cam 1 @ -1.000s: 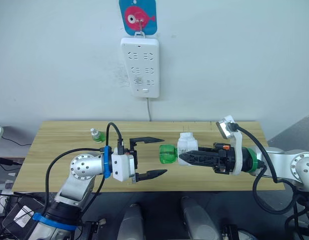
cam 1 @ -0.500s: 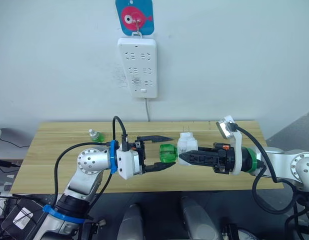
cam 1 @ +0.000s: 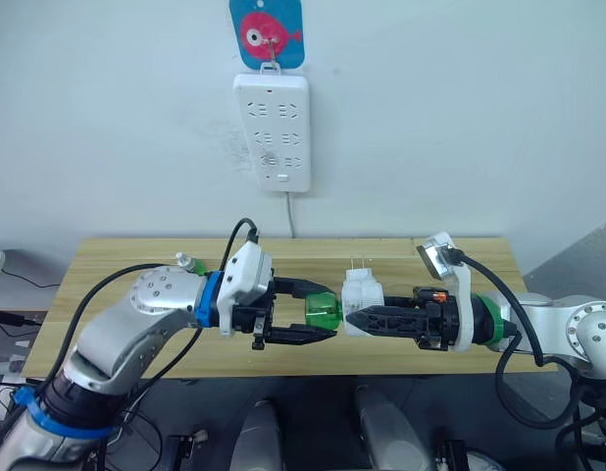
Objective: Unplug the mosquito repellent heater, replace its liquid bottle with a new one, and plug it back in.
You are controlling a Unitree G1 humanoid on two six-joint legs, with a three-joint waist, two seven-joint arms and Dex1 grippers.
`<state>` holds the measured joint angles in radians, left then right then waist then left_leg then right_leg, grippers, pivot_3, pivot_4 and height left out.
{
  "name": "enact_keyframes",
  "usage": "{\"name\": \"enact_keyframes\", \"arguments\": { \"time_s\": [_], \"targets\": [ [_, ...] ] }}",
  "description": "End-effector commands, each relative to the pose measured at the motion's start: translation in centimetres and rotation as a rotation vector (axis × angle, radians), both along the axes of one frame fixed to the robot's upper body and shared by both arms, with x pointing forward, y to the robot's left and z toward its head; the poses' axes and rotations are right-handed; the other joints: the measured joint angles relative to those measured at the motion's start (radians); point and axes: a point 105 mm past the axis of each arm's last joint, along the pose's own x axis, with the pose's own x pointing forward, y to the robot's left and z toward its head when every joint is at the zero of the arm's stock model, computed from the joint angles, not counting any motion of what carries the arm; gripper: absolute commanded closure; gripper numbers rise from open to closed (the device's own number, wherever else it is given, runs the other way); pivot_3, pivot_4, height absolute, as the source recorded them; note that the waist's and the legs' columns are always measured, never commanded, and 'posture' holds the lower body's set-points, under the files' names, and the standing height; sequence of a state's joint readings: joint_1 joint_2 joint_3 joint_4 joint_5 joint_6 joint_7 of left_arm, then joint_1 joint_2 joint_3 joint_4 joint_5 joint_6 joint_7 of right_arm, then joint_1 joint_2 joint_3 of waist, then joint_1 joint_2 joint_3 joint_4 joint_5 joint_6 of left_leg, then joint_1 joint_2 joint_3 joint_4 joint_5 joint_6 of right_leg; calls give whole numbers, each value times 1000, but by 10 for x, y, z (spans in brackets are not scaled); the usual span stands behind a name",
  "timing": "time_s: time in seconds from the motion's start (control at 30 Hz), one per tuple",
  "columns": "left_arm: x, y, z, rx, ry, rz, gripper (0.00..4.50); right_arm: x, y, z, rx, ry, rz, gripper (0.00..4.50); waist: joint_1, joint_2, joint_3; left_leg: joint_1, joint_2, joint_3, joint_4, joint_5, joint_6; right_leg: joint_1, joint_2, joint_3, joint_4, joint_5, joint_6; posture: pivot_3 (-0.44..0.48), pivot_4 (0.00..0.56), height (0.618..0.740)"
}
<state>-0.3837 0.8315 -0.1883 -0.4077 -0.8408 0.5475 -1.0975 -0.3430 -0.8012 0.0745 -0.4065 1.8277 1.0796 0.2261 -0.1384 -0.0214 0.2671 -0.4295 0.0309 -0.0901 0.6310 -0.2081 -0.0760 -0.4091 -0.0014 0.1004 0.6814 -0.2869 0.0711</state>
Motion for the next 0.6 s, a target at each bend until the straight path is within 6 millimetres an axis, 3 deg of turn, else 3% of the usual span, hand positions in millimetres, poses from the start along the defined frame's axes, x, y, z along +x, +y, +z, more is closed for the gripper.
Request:
{"name": "enact_keyframes", "arguments": {
  "time_s": [0.03, 0.23, 0.4, 0.6],
  "targets": [
    [7, 12, 19, -31, 97, 9, 2251, 6, -7, 6, 5, -27, -32, 1440, 0, 0, 0, 0, 0, 0, 0, 0, 0, 0, 0, 0, 0, 0, 0, -194, 246, 740],
    [0, 24, 24, -10, 273, -34, 2251, 6, -9, 6, -5, -31, -28, 1440, -5, 0, 0, 0, 1, 0, -1, 0, 0, -1, 1, 0, 0, 0, 0, -196, 243, 740],
    [-1, 27, 29, -8, 282, -39, 2251, 7, -11, 5, -9, -34, -28, 1440, 0, 0, 0, -1, 0, 0, -1, 0, 0, -1, 0, 0, 0, 0, 0, -194, 243, 740],
    [1, 36, 3, 79, 163, 36, 2251, 22, -23, 1, -82, -92, -123, 1440, -1, 0, 0, -1, 0, 1, -1, 0, 0, -2, 0, 0, 0, 0, 0, -196, 247, 740]
  ]
}}
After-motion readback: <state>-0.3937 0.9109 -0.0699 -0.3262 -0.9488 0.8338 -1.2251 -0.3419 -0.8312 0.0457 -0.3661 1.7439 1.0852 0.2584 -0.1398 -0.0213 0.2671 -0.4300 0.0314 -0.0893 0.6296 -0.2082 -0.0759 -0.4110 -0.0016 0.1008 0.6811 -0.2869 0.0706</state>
